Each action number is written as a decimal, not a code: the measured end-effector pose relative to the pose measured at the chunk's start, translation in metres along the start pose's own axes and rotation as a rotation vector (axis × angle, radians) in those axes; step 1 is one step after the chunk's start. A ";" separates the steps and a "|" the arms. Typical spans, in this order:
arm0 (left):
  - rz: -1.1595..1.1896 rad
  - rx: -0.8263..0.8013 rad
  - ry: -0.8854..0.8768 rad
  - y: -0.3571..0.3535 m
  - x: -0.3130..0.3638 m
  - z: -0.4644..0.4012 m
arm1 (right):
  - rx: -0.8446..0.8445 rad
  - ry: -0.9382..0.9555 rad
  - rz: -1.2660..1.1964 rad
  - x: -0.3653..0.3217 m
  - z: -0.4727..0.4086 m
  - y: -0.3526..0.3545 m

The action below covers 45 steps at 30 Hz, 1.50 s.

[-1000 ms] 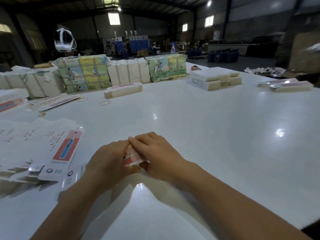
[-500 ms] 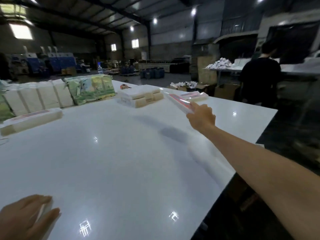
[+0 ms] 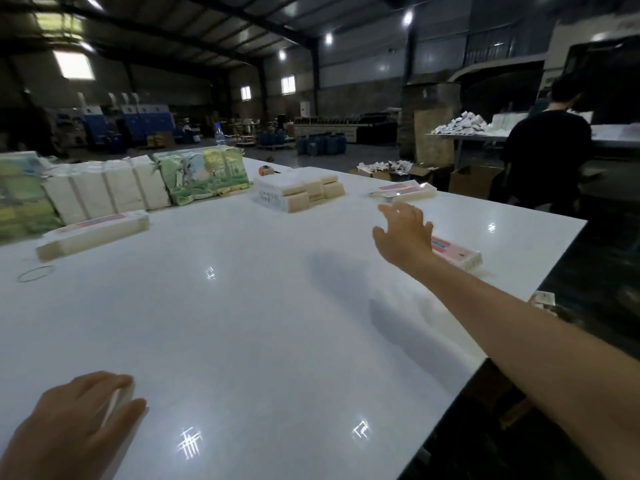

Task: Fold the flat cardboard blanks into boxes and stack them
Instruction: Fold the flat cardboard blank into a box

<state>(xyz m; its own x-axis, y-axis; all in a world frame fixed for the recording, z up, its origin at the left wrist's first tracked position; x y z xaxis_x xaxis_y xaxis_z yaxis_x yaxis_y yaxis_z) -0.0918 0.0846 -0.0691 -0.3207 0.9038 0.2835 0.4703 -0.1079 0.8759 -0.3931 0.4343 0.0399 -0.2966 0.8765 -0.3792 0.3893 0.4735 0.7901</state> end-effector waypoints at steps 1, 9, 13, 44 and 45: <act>0.017 0.012 0.039 0.002 0.003 0.003 | 0.011 0.106 -0.097 -0.035 0.009 0.002; 0.006 0.042 0.081 0.017 0.033 0.011 | -0.425 0.551 -0.310 -0.206 0.146 -0.066; 0.017 0.084 0.078 0.017 0.029 0.012 | -0.466 0.674 -0.167 -0.222 0.188 -0.098; -0.330 0.085 0.959 0.137 -0.136 -0.003 | -0.371 0.704 -0.239 -0.225 0.190 -0.112; -0.273 0.105 0.877 0.137 -0.127 -0.009 | -0.375 0.702 -0.238 -0.225 0.190 -0.112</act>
<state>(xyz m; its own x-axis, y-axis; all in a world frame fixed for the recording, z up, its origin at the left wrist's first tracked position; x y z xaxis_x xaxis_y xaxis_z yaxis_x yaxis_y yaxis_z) 0.0057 -0.0483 0.0184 -0.9191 0.2509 0.3038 0.3449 0.1396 0.9282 -0.2038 0.2008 -0.0548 -0.8579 0.4398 -0.2658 -0.0321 0.4704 0.8818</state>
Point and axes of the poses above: each hand's wrist, its own z-axis away from the middle knuckle, its own y-axis out of the back of the hand, x = y × z, the point moved 5 cm from there along -z, towards the middle knuckle, and after that the axes turned 6 degrees about x, right-handed, at the moved point
